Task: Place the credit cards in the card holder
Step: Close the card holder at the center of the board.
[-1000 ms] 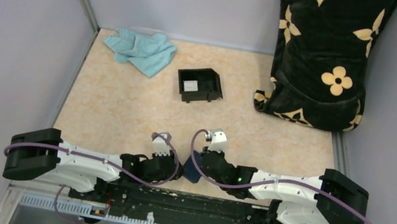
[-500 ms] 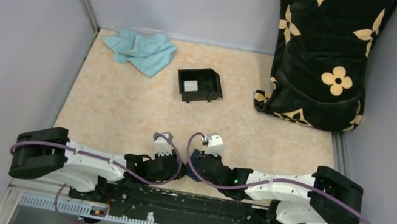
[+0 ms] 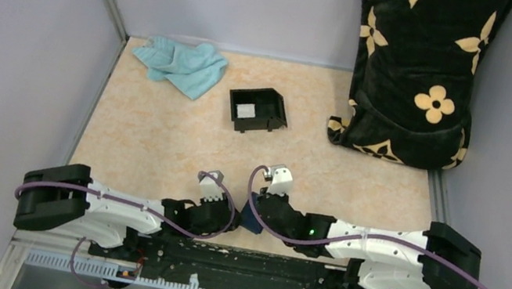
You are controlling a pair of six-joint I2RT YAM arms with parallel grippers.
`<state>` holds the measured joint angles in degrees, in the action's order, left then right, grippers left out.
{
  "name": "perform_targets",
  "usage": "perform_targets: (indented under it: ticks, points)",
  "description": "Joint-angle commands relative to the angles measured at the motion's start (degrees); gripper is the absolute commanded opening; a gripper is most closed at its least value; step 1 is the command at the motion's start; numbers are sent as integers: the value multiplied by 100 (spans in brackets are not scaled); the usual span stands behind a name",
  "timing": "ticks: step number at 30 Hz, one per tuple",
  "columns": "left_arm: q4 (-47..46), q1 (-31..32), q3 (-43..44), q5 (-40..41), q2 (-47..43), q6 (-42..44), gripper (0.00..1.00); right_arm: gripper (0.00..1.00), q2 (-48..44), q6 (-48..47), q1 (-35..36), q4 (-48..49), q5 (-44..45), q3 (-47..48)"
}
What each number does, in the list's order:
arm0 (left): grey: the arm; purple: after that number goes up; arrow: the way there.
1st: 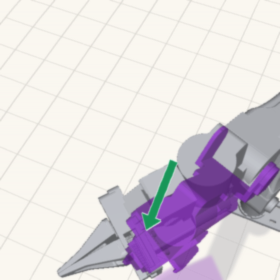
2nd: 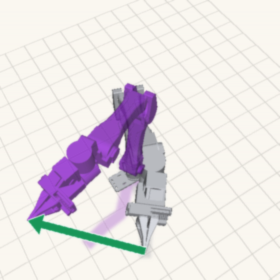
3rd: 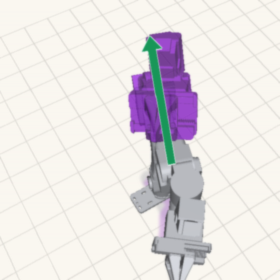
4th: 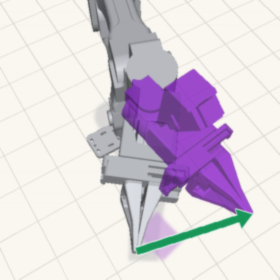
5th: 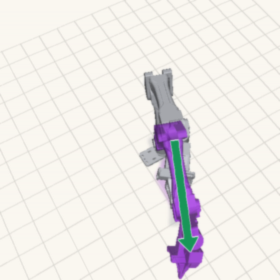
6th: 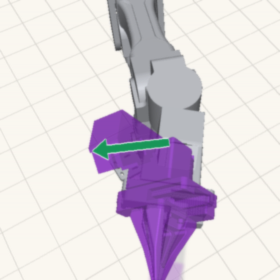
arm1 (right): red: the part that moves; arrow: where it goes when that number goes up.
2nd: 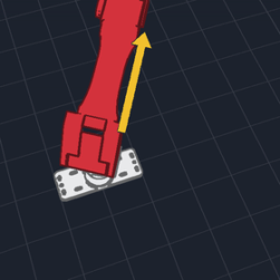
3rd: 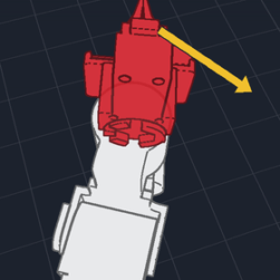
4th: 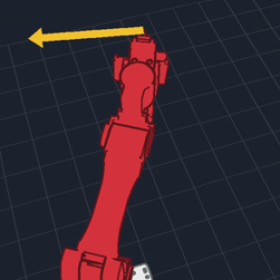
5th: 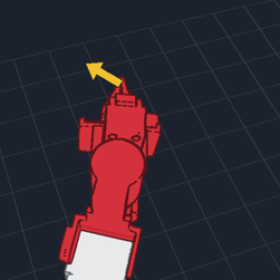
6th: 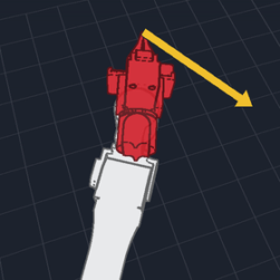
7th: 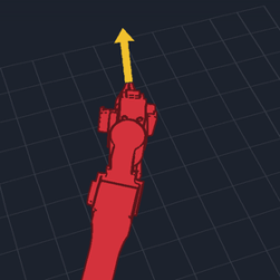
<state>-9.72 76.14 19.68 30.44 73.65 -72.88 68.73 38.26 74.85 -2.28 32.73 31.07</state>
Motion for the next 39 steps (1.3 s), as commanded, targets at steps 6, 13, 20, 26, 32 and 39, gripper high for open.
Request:
perform_targets:
  ticks: [6, 13, 20, 26, 32, 39]
  points:
    - [543, 33, -89, -112, 177, 27, 38, 0, -53, 1, 39, -9, 220, 112]
    - [563, 33, -100, -114, 175, 17, 38, 0, 893, 562, 30, 941, -156, -492]
    - [538, 33, -113, -140, 233, -13, 38, 0, 856, 439, 30, 1072, -124, -489]
    - [509, 42, -103, -139, 258, -33, 38, 0, 214, -50, 13, 547, 187, -37]
    - [546, 55, -71, -65, 234, -51, 38, 0, -211, -337, -48, 237, 384, 232]
    - [566, 51, -43, -66, 284, -51, 38, 0, -374, -362, -49, 94, 583, 252]
